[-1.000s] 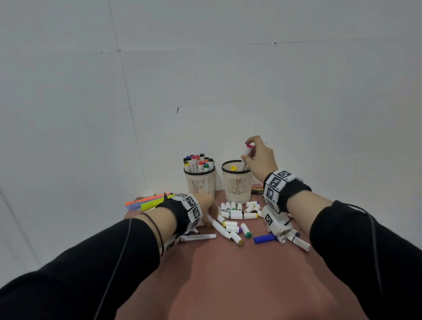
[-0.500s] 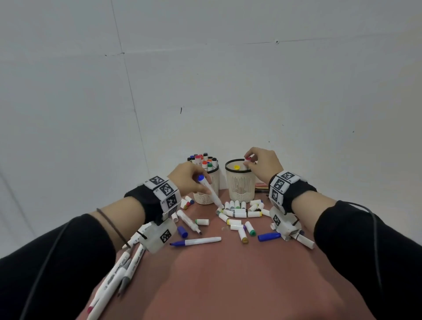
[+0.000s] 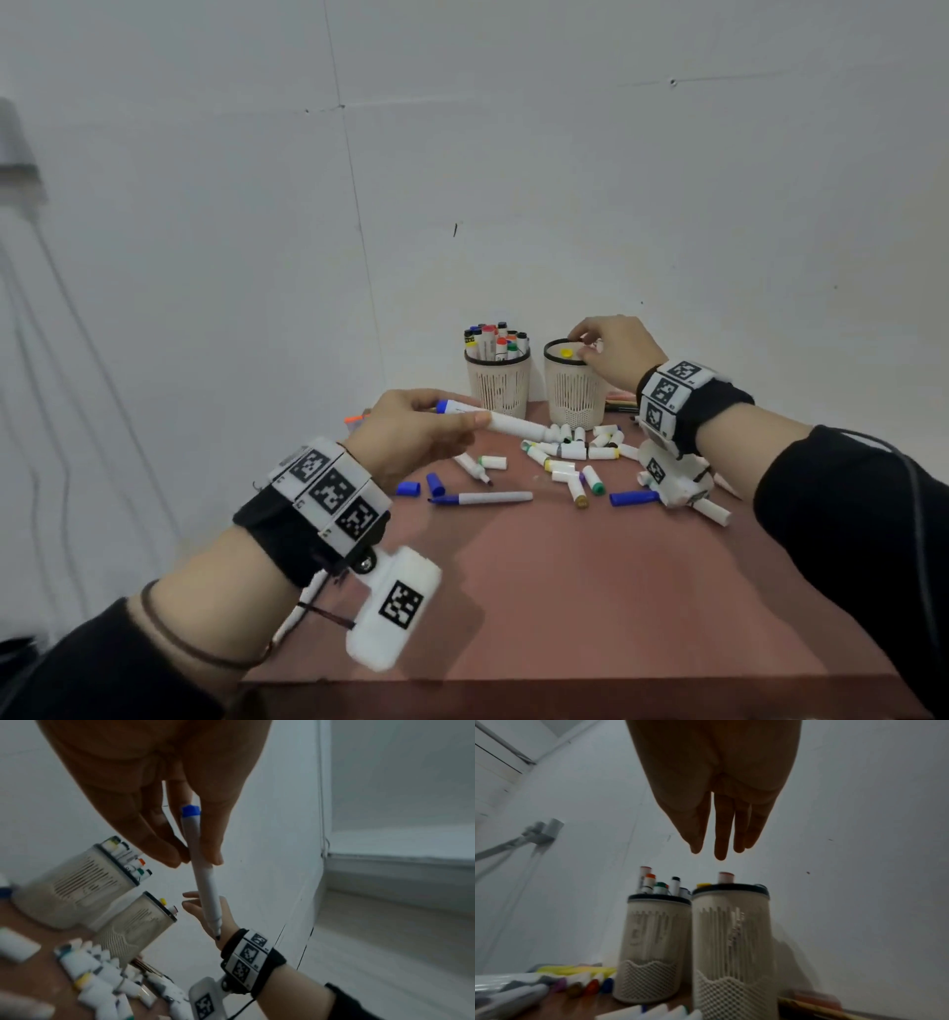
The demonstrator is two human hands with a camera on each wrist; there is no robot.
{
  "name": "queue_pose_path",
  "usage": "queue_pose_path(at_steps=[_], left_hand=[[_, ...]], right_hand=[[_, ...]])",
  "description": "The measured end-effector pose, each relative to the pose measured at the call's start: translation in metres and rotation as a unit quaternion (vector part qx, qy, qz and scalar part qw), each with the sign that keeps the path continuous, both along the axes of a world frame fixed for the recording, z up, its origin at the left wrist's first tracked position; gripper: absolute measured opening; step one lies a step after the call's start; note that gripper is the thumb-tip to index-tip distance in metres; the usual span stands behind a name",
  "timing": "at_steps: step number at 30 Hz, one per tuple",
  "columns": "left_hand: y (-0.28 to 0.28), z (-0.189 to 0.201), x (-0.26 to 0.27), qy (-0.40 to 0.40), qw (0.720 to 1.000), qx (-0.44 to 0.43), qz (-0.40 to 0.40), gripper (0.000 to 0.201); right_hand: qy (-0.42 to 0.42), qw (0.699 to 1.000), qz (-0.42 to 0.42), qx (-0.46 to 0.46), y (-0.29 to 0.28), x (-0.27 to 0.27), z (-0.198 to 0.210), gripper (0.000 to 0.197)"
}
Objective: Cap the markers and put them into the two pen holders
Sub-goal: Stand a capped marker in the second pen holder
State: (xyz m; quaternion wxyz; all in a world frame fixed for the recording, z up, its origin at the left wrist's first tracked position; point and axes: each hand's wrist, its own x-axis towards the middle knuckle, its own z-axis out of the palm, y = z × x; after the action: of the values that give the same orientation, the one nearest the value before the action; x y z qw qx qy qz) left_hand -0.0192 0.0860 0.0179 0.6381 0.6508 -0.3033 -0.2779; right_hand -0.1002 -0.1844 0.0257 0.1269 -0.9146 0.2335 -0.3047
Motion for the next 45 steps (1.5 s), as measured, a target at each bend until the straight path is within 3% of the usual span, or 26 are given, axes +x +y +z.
queue_pose_path(at_steps=[3,5,7,10,13,18,22,25,30,41,45], left_hand=[[0.007,-0.021,-0.011,0.102,0.994,-0.025,0.017,0.007],[0.013,-0.037,-0.019,0.205,0.977,-0.045,0.026,0.008],[0.017,-0.054,-0.021,0.281,0.957,-0.056,0.037,0.007],[0.021,-0.076,-0.021,0.297,0.952,-0.047,0.06,0.005],[0.022,-0.091,-0.022,0.28,0.956,-0.045,0.074,0.007],[0.024,-0.1,-0.02,0.271,0.958,-0.074,0.063,0.013],[0.027,-0.102,-0.013,0.306,0.944,-0.113,0.046,0.012],[0.029,-0.103,-0.01,0.34,0.93,-0.136,0.028,0.01],[0.028,-0.107,-0.008,0.334,0.933,-0.134,0.018,0.02],[0.026,-0.111,-0.004,0.322,0.937,-0.137,0.013,0.027],[0.026,-0.112,-0.004,0.319,0.938,-0.131,0.007,0.021]], right_hand=[[0.028,0.999,0.031,-0.012,0.019,-0.006,-0.005,0.024],[0.119,0.99,0.065,-0.033,0.032,-0.013,-0.014,0.027],[0.249,0.961,0.106,-0.06,0.041,-0.02,-0.022,0.033],[0.394,0.903,0.145,-0.089,0.05,-0.027,-0.031,0.036],[0.444,0.878,0.157,-0.089,0.057,-0.028,-0.034,0.029],[0.479,0.853,0.135,-0.158,0.061,-0.018,-0.036,0.021],[0.492,0.846,0.118,-0.17,0.07,-0.002,-0.025,0.032],[0.464,0.855,0.149,-0.177,0.084,0.019,-0.014,0.032],[0.427,0.854,0.203,-0.216,0.119,0.059,-0.003,0.033],[0.465,0.786,0.296,-0.279,0.157,0.113,-0.013,0.029],[0.496,0.762,0.301,-0.288,0.158,0.122,-0.02,0.028]])
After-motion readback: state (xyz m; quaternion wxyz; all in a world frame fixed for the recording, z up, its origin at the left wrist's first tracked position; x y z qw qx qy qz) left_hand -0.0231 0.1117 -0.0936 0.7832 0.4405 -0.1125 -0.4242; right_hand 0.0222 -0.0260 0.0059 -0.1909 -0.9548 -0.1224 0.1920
